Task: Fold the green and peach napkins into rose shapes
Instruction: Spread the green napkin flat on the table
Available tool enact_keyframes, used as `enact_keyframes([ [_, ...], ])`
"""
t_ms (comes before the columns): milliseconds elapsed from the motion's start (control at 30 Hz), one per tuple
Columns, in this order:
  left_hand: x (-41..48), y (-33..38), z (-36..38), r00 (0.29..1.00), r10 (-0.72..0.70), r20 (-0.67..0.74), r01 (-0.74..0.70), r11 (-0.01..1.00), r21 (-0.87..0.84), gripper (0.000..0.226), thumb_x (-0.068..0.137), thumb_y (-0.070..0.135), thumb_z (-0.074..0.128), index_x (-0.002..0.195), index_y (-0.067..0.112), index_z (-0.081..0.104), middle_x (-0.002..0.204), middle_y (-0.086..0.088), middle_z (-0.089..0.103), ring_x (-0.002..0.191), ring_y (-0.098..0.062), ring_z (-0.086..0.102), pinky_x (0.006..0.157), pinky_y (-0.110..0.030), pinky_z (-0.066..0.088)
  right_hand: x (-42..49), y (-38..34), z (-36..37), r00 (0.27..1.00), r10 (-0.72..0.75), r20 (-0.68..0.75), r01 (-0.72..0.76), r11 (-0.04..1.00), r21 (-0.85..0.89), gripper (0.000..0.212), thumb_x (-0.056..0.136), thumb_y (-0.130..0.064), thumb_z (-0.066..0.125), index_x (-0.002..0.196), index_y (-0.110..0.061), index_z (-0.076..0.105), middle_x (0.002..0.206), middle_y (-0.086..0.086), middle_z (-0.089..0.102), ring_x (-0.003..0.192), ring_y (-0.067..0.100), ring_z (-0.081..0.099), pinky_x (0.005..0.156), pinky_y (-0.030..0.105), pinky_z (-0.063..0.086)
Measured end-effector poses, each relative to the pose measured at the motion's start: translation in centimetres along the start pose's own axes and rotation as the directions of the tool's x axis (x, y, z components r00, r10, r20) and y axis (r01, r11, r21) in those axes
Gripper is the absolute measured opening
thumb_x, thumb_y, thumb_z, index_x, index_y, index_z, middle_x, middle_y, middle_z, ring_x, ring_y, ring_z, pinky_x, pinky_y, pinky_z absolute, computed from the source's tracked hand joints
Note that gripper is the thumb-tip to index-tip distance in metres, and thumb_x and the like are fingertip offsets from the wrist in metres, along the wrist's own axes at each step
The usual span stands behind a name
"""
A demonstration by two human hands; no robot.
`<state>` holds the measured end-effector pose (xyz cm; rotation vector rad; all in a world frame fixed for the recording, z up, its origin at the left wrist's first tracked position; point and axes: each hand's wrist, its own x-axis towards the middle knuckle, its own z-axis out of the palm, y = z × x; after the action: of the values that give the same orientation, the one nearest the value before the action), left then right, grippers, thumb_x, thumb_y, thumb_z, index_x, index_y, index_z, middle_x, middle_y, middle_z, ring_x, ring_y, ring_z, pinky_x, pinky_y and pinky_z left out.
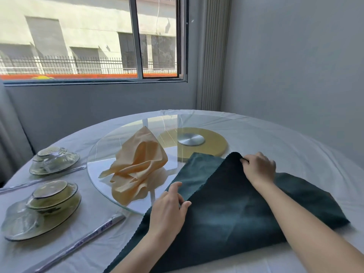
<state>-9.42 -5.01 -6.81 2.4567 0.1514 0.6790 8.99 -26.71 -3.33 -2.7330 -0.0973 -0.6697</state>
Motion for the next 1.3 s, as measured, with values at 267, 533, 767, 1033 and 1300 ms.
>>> enact_keyframes([
  [267,3.2,-3.0,1.0,0.996,-0.081,-0.026,0.084,0.983,0.165,0.046,0.092,0.033,0.05,0.134,0.023,0.035,0.094,0.012,0.063,0.105,-0.015,0.052,0.091,-0.029,0.038,2.8,-5.9,2.6,0.988,-0.058,0.141,0.027,0.977,0.211,0.031,0.093,-0.021,0.042,0.117,-0.021,0.062,0.107,0.007,0.067,0.096,0.03,0.056,0.088,0.036,0.038],
  [533,4.5,-4.4,1.8,0.987,-0.155,0.041,0.137,0.95,0.28,0.035,0.092,0.031,0.047,0.125,0.02,0.04,0.104,0.003,0.063,0.107,-0.021,0.052,0.085,-0.032,0.039,-3.5,-3.8,1.9,0.86,-0.299,0.414,0.289,0.953,0.087,0.065,0.089,-0.062,0.039,0.143,-0.027,0.031,0.147,-0.004,0.036,0.135,0.014,0.033,0.11,0.035,0.024],
  [767,4.3,-3.9,1.7,0.982,-0.143,0.124,0.076,0.898,0.434,0.03,0.094,0.029,0.034,0.118,0.024,0.052,0.123,0.007,0.054,0.113,-0.021,0.044,0.087,-0.032,0.038,-6.9,-2.4,1.8,0.819,-0.187,0.542,0.252,0.966,-0.048,0.079,0.079,-0.079,0.02,0.145,-0.036,0.024,0.154,0.0,0.022,0.143,0.017,0.015,0.116,0.041,0.008],
  [1033,5.2,-3.8,0.5,0.952,-0.132,0.275,-0.026,0.862,0.505,0.055,0.086,0.061,0.038,0.123,0.023,0.049,0.116,0.003,0.055,0.111,-0.022,0.045,0.088,-0.034,0.042,-5.8,-4.1,3.3,0.788,-0.189,0.586,0.254,0.967,-0.029,0.079,0.08,-0.079,0.02,0.147,-0.038,0.012,0.158,-0.001,0.005,0.145,0.015,0.0,0.117,0.039,0.004],
  [1300,5.8,-4.0,0.9,0.941,-0.18,0.287,0.024,0.88,0.475,0.051,0.085,0.058,0.04,0.122,0.025,0.054,0.118,0.0,0.047,0.109,-0.026,0.041,0.088,-0.036,0.044,-5.3,-4.0,4.2,0.784,-0.184,0.592,0.256,0.966,-0.039,0.078,0.08,-0.079,0.016,0.147,-0.04,0.007,0.158,-0.004,0.0,0.145,0.012,-0.004,0.117,0.038,0.001],
])
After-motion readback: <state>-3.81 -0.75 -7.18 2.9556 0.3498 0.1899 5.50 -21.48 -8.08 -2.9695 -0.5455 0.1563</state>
